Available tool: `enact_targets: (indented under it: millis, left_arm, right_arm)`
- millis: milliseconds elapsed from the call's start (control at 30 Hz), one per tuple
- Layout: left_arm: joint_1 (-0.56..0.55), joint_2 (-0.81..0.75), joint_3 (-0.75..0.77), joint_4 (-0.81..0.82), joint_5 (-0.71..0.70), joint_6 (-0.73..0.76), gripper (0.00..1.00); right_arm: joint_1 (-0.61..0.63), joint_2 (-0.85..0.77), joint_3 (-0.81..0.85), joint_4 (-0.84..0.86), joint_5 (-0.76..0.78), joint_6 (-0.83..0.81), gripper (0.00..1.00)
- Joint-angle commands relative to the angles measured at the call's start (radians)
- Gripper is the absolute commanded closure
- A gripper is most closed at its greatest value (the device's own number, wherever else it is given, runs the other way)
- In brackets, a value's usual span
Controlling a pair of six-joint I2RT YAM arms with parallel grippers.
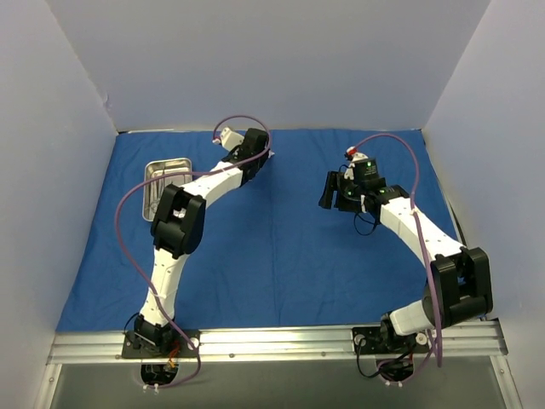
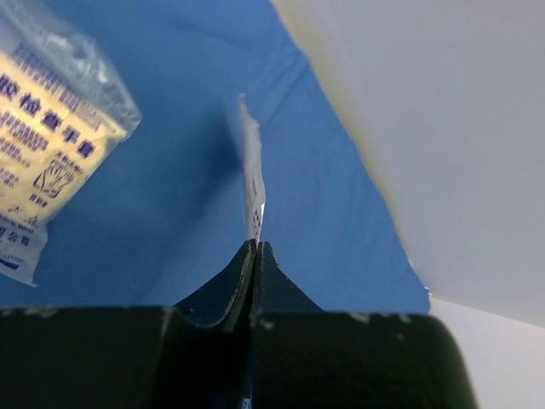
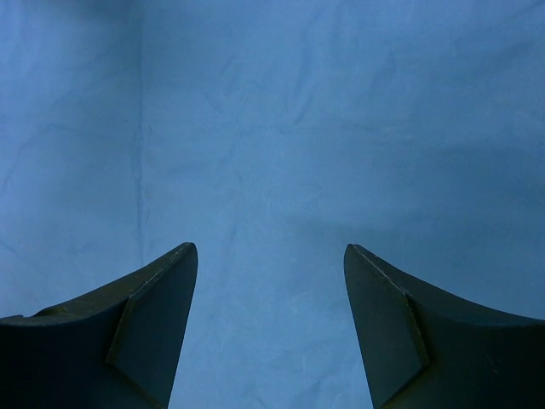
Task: Open and lay out the surgical kit
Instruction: Place the medical item in the surgical kit.
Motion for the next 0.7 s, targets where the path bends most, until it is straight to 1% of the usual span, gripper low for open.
enact_targets:
  millis: [0,167,333,367,433,567,600,667]
  left_arm:
    - [-0.017,0.016,0.039,0.026,-0.047,-0.040,0.98]
    - [-0.022,0.035,0.015,0.006,-0.077,-0.048,0.97]
    - [-0.034,0.050,-0.004,-0.002,-0.051,-0.047,0.91]
    - [-0.036,0.049,-0.010,-0.003,-0.050,-0.045,0.88]
    - [-0.042,0.046,-0.037,-0.006,-0.036,-0.053,0.86]
    - [-0.051,0.035,-0.073,-0.011,-0.008,-0.074,0.85]
    - [-0.054,0.033,-0.074,-0.017,-0.007,-0.076,0.81]
    - [-0.062,0.030,-0.076,-0.022,-0.002,-0.076,0.80]
  right_arm:
    - [0.005,-0.050,-0.006,-0.024,0.005,-0.005,0.35]
    - [0.004,-0.055,-0.007,-0.029,0.009,-0.006,0.35]
    - [0.004,-0.052,-0.011,-0.029,0.012,-0.005,0.35]
    - [0.004,-0.049,-0.011,-0.029,0.012,-0.003,0.35]
    - [0.004,-0.049,-0.012,-0.026,0.011,-0.002,0.35]
    - [0.004,-0.047,-0.015,-0.022,0.009,-0.002,0.35]
    - [0.004,-0.047,-0.015,-0.019,0.008,0.000,0.35]
    - [0.005,-0.049,-0.018,-0.019,0.003,0.000,0.35]
